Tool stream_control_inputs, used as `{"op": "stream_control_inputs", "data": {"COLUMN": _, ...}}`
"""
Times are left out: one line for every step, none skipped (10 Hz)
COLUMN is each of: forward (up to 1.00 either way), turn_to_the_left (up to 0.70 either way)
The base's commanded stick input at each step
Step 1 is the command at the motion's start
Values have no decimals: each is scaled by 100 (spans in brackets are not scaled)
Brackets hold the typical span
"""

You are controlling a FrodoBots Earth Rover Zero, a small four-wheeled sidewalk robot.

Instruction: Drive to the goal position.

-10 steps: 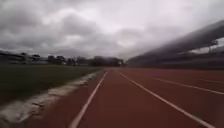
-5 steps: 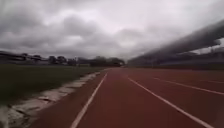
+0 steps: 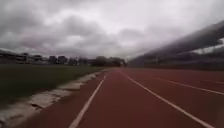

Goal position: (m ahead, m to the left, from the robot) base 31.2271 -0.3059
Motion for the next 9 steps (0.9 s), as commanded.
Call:
{"op": "stream_control_inputs", "data": {"forward": 70, "turn_to_the_left": 0}}
{"op": "stream_control_inputs", "data": {"forward": 70, "turn_to_the_left": 0}}
{"op": "stream_control_inputs", "data": {"forward": 70, "turn_to_the_left": 0}}
{"op": "stream_control_inputs", "data": {"forward": 70, "turn_to_the_left": 0}}
{"op": "stream_control_inputs", "data": {"forward": 70, "turn_to_the_left": 0}}
{"op": "stream_control_inputs", "data": {"forward": 70, "turn_to_the_left": 0}}
{"op": "stream_control_inputs", "data": {"forward": 70, "turn_to_the_left": 0}}
{"op": "stream_control_inputs", "data": {"forward": 70, "turn_to_the_left": 0}}
{"op": "stream_control_inputs", "data": {"forward": 70, "turn_to_the_left": 0}}
